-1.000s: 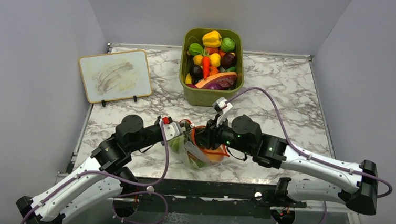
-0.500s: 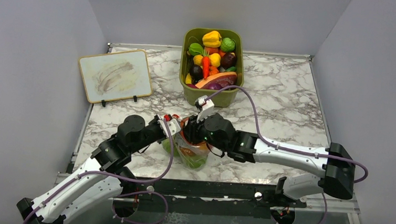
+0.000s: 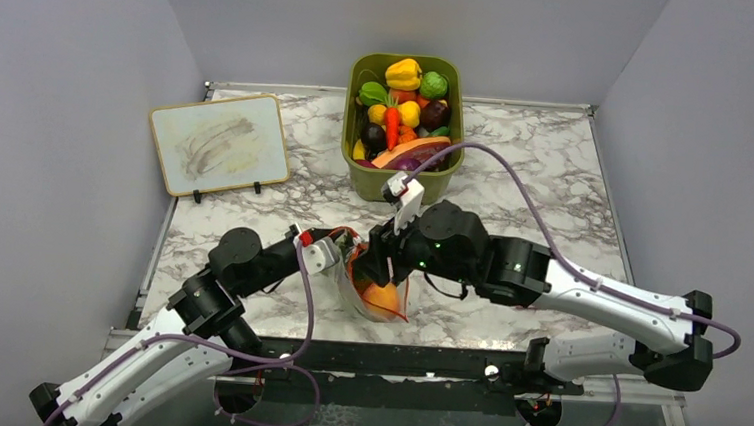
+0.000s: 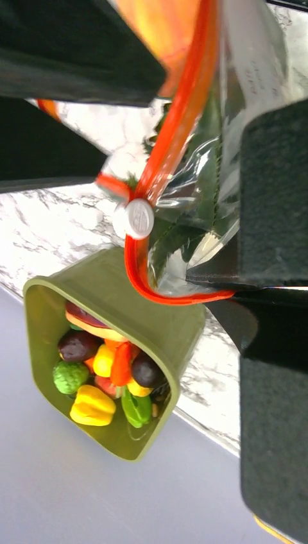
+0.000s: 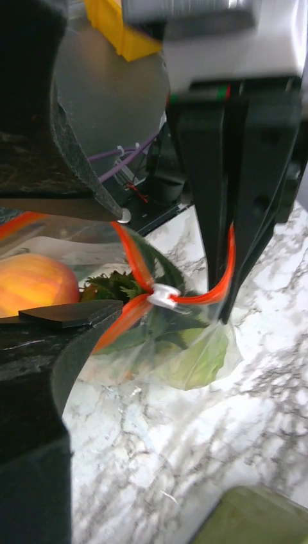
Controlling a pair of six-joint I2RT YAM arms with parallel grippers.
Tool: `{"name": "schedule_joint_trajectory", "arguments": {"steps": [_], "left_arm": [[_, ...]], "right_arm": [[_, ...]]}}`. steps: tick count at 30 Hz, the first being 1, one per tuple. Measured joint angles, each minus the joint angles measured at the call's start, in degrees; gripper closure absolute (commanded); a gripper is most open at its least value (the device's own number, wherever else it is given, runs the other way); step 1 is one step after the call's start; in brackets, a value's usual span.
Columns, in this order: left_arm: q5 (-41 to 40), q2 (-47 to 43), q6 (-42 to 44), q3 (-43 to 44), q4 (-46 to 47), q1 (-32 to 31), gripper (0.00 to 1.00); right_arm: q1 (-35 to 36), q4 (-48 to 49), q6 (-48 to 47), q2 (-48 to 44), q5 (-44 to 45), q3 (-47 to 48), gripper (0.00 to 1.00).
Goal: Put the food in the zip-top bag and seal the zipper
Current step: Adjust the zipper food storage bag at the center of the board.
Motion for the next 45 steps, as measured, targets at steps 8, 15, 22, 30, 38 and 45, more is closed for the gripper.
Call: {"name": "schedule_joint_trajectory", "arguments": {"steps": [8,15,22,30,38,45], "left_arm": [[2.7,1.9,1.1,-0.1,3.7,0.0,1.0],[2.8,2.3,1.7,-0.2,4.4,0.0,1.0],[2.8,2.7,1.6,-0.4,5.4,0.0,1.0],[0.5,3.5,-1.2,-0.7,7.2,0.0,0.59],[-8.5,14.6,-13.5,27.0,-1.7,0.0,0.45],[-6.7,18.7,-26.2,38.7,-12.9,0.0,0.67]], "right_arm": [[0.2,-12.0,-3.8,-2.5,4.2,6.9,0.45],[-0.2,-17.2,-4.5,-3.4,9.1,4.3,0.45],[-3.6,-16.5,-6.7,-4.0,8.9,0.6,0.68],[-4.5,-14.4,-7.2,-2.9,5.6,-0.7,0.99],[-4.5,-10.8,-3.0,-2.7,2.8,-0.5,0.99],[-4.5,-1.9,6.0,-2.6,3.3,-4.2,0.99]]}}
